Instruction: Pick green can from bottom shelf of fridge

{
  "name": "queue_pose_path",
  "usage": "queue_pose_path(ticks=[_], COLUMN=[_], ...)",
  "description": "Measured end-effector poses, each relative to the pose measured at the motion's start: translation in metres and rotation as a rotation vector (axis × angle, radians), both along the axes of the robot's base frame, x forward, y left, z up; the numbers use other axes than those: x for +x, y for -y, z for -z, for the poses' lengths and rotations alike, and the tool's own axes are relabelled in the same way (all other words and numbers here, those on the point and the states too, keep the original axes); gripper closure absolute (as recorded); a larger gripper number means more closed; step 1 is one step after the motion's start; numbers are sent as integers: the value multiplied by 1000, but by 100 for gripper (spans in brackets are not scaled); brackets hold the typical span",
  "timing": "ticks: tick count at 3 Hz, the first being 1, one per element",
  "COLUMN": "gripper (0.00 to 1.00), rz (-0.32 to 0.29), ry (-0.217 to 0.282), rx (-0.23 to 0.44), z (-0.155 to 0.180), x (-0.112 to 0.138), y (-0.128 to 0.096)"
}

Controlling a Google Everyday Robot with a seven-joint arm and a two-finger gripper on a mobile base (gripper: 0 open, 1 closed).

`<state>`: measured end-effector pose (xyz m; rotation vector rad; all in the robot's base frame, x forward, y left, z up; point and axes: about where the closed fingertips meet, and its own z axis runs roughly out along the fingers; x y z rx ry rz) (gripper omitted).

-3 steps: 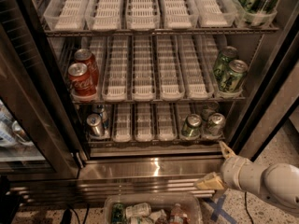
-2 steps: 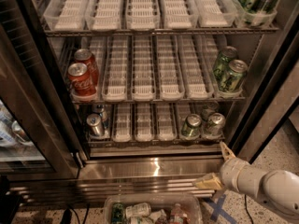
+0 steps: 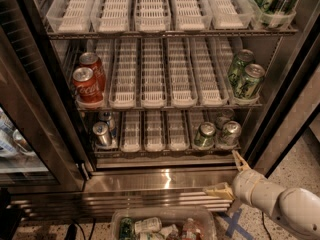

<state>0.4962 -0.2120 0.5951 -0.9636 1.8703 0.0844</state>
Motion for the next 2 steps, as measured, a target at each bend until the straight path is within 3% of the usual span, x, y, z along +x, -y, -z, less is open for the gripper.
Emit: queue_pose_path(ticks=[1, 2], gripper=[6, 0], rz=[-5, -6], ry=[37, 36], rx=[20, 22], z=[2, 3], x=[13, 13], y=[-6, -7])
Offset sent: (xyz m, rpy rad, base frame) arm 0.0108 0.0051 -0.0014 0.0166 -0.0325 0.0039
